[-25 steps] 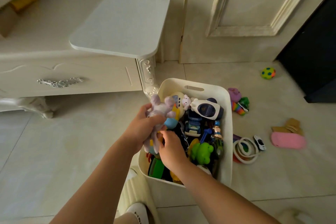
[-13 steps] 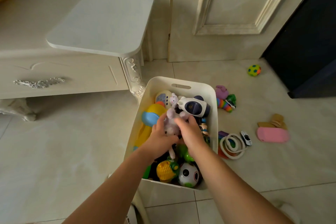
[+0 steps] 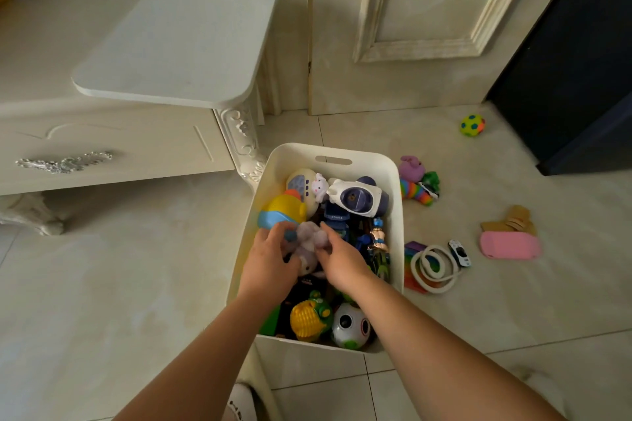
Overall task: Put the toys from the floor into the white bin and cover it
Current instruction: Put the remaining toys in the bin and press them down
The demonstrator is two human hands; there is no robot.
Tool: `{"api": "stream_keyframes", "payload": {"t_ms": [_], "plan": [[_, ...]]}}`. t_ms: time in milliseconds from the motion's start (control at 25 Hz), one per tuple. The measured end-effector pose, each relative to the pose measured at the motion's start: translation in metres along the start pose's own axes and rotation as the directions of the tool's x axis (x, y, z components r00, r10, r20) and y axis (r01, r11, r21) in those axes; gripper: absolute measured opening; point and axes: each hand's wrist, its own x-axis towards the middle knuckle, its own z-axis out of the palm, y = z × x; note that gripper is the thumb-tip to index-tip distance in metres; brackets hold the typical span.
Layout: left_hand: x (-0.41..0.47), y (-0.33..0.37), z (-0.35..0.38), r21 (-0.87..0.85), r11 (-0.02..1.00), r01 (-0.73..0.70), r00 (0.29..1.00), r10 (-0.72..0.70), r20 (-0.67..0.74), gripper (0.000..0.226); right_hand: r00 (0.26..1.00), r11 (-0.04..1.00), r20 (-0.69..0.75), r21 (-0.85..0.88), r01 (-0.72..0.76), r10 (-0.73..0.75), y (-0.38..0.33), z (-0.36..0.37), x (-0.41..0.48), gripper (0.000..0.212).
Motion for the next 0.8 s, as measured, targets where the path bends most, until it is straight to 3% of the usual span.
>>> {"api": "stream_keyframes", "payload": {"t_ms": [80, 160, 240, 320, 440, 560, 640, 800], "plan": [[0.0, 0.0, 0.005, 0.035, 0.993, -0.11, 0.991, 0.107, 0.075, 0.037, 0.997, 0.999, 0.065, 0.017, -0.04, 0.039, -0.005, -0.009, 0.002, 0.057], [0.003, 0.001, 0.011, 0.082, 0.992, -0.099, 0.982, 0.085, 0.166, 0.037, 0.996, 0.998, 0.077, -0.049, -0.047, 0.051, -0.011, -0.02, -0.002, 0.058], [0.009, 0.008, 0.013, 0.093, 0.995, -0.038, 0.993, 0.028, 0.112, 0.036, 1.0, 0.991, -0.017, -0.131, 0.002, -0.005, -0.015, -0.033, -0.014, 0.057], [0.014, 0.032, 0.013, 0.029, 0.998, -0.056, 0.998, 0.056, -0.002, 0.03, 0.98, 0.99, -0.175, -0.122, 0.072, -0.093, -0.018, -0.047, -0.027, 0.051], [0.019, 0.087, 0.027, -0.091, 0.979, -0.185, 0.983, 0.182, -0.038, 0.027, 0.876, 0.979, -0.459, 0.06, 0.196, -0.147, -0.014, -0.076, -0.043, 0.038], [0.018, 0.143, 0.061, -0.207, 0.932, -0.297, 0.951, 0.308, 0.019, 0.031, 0.702, 0.938, -0.711, 0.21, 0.277, -0.048, 0.014, -0.118, -0.045, 0.034], [0.017, 0.174, 0.094, -0.259, 0.915, -0.309, 0.926, 0.351, 0.138, 0.034, 0.641, 0.939, -0.763, 0.275, 0.204, 0.084, 0.053, -0.152, -0.038, 0.04], [0.032, 0.193, 0.171, -0.206, 0.953, -0.222, 0.859, 0.292, 0.421, 0.04, 0.693, 0.957, -0.665, 0.253, -0.139, 0.277, 0.156, -0.208, -0.015, 0.056]]}}
